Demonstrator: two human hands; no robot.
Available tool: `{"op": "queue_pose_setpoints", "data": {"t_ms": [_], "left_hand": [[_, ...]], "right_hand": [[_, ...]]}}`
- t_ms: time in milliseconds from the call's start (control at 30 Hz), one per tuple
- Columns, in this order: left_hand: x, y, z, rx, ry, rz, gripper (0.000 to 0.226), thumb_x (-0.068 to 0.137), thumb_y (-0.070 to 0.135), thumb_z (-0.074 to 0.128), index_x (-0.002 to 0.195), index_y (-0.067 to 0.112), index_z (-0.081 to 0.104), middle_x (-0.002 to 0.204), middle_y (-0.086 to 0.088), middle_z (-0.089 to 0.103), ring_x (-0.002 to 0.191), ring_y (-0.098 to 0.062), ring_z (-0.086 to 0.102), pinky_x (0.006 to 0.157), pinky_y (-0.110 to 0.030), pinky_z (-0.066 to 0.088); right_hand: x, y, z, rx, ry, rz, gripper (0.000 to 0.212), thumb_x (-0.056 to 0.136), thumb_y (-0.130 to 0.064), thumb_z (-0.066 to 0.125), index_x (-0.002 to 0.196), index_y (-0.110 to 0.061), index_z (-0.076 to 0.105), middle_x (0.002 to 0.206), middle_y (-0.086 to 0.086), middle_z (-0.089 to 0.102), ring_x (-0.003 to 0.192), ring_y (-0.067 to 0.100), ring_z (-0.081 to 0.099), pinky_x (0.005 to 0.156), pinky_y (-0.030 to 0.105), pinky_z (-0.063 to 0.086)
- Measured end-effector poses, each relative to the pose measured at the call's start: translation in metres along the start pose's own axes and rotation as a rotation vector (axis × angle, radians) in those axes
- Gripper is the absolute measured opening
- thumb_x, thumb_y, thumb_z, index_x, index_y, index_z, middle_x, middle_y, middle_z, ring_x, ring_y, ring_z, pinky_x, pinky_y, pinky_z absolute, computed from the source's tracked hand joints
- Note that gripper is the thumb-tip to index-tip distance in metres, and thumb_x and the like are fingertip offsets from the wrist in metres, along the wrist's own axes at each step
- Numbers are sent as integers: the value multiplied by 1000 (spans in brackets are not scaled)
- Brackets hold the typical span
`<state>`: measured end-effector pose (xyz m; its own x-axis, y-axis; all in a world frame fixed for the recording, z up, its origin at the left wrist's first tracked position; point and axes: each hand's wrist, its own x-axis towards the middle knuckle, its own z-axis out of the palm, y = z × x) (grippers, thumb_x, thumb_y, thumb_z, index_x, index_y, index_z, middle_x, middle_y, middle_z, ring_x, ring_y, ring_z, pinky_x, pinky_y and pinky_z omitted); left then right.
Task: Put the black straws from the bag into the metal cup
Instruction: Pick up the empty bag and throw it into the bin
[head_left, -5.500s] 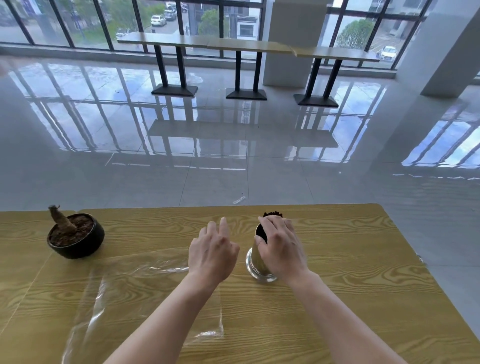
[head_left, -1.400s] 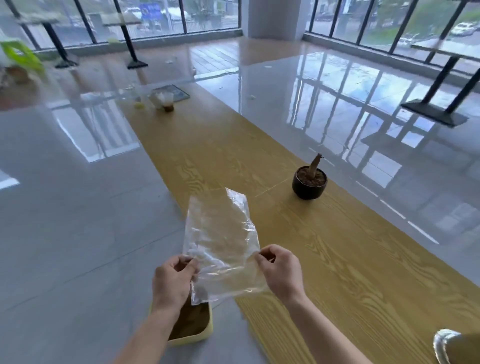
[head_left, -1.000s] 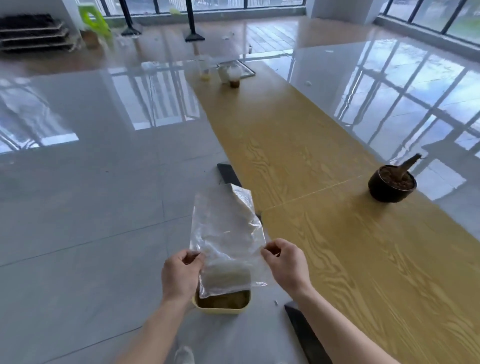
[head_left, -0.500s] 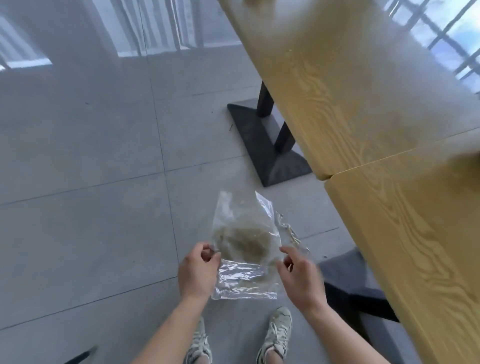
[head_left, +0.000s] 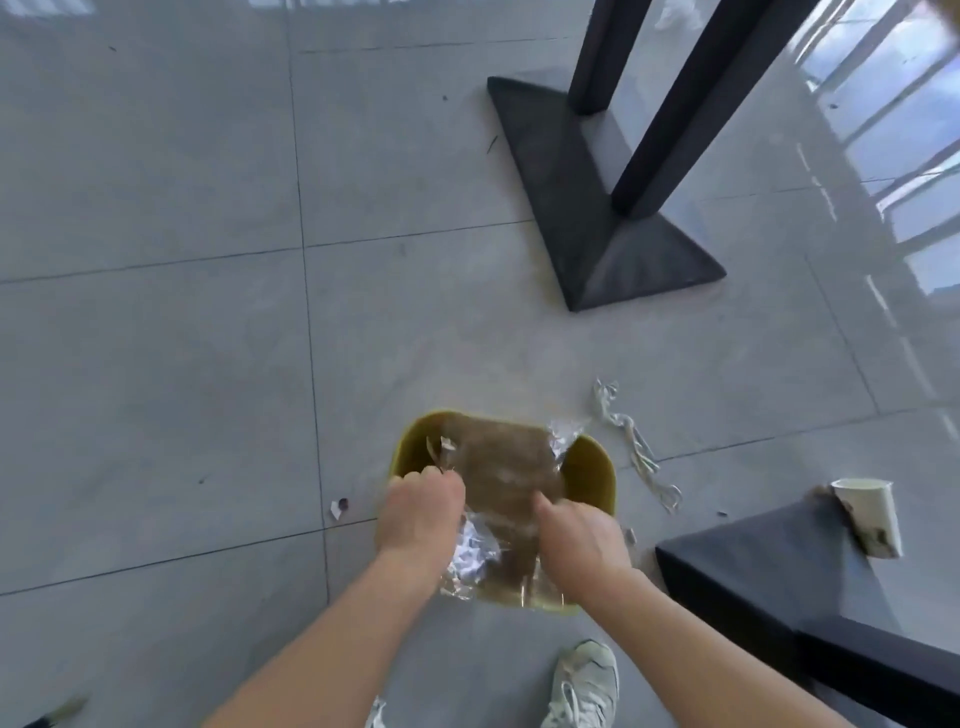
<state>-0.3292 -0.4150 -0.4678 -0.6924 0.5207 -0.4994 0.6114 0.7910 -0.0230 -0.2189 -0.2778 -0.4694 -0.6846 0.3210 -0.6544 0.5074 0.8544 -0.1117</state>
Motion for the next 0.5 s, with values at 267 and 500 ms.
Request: {"op": "queue_pose_setpoints", "data": {"t_ms": [267, 500], "left_hand": [[55, 8, 56, 113, -215, 74, 30, 81, -13, 59, 98, 10, 69, 86, -11, 64, 79, -29, 64, 60, -34, 43], [67, 19, 85, 49, -315, -8, 23, 94, 1, 53, 101, 16, 70, 100, -6, 69, 90, -24, 67, 64, -34, 48]], "right_hand": [[70, 4, 42, -67, -181, 36, 22, 93, -8, 54, 105, -18, 70, 99, 4, 72, 91, 26, 69, 76, 37, 57], [93, 10, 64, 0, -228, 83, 25, 100, -12, 43, 116, -19, 62, 102, 4, 63, 82, 23, 56, 76, 36, 52]]}}
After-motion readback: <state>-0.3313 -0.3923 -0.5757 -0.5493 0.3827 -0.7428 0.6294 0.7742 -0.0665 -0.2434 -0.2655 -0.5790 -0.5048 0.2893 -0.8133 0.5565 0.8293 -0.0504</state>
